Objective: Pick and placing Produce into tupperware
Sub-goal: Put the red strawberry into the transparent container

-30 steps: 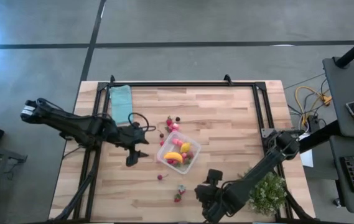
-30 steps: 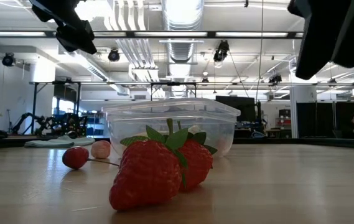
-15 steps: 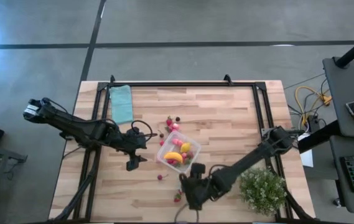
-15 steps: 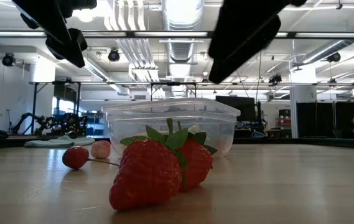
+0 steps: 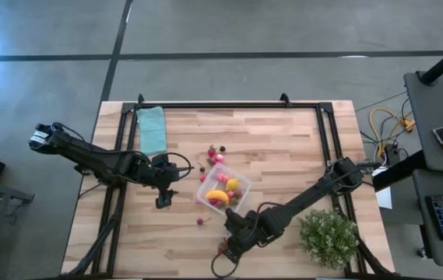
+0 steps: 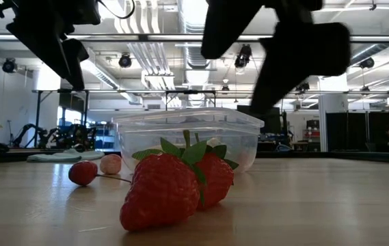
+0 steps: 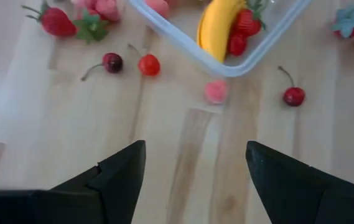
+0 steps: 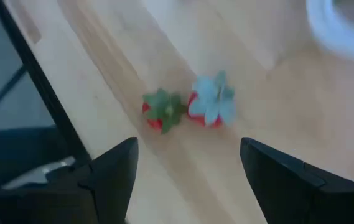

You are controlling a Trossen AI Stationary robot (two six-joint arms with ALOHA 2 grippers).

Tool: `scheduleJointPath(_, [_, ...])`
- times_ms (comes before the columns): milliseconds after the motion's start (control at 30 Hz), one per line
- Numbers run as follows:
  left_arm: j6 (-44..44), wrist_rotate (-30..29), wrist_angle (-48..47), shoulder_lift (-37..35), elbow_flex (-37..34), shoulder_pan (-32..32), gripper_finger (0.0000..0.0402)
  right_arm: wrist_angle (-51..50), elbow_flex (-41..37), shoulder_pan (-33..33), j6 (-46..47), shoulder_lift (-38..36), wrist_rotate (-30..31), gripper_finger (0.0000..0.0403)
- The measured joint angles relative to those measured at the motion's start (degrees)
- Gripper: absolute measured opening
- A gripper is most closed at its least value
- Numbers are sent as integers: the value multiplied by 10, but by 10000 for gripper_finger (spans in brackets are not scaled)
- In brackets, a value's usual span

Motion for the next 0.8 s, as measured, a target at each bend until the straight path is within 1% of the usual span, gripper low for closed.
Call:
scheduleJointPath(167, [18, -33, 0, 0, 0, 0, 263, 12, 0, 1, 140, 20, -68, 266])
scheduleJointPath(200, [18, -36, -1, 0, 0, 0, 263, 20, 0, 0, 165, 24, -74, 264])
scheduleJointPath(333, [18, -37, 0, 0, 0, 0, 263, 59, 0, -1, 224, 25, -65, 261])
scheduleJointPath(633, [18, -37, 0, 0, 0, 0, 263, 54, -1, -11, 415, 25, -65, 255])
scheduleJointPath(800, [20, -38, -1, 0, 0, 0, 263, 54, -1, -23, 462, 25, -50, 245])
